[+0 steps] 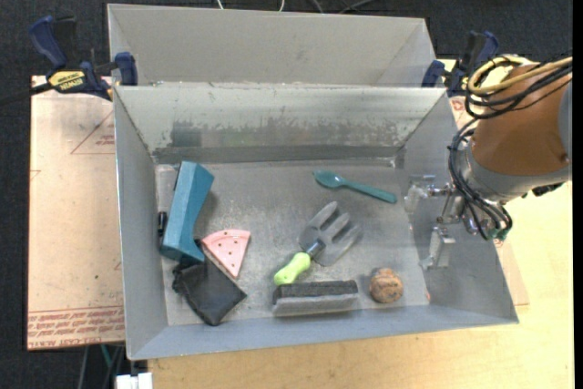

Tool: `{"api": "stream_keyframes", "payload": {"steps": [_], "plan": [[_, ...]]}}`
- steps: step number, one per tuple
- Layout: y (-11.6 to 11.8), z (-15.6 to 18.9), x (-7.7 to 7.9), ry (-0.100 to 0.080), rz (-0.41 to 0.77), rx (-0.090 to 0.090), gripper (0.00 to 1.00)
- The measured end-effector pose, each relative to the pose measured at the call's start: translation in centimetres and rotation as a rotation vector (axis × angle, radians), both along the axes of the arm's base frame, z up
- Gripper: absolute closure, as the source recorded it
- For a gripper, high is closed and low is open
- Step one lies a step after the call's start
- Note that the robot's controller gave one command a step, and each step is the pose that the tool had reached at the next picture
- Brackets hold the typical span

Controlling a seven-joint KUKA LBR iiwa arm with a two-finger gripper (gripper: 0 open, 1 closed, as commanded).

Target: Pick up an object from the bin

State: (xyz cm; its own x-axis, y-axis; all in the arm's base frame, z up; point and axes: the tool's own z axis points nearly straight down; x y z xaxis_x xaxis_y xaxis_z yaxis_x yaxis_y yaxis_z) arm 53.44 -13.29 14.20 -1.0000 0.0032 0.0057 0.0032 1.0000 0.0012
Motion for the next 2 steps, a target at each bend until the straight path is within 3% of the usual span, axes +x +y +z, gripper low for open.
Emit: {"api": "stream_keyframes", "payload": {"steps": [1,2], "plan": [[0.0,0.4,0.1,-0.006,0.003,-0.001,0.0],[5.6,-4.6,-3.1,-0.01,-0.069,-0.001,0.0]]}}
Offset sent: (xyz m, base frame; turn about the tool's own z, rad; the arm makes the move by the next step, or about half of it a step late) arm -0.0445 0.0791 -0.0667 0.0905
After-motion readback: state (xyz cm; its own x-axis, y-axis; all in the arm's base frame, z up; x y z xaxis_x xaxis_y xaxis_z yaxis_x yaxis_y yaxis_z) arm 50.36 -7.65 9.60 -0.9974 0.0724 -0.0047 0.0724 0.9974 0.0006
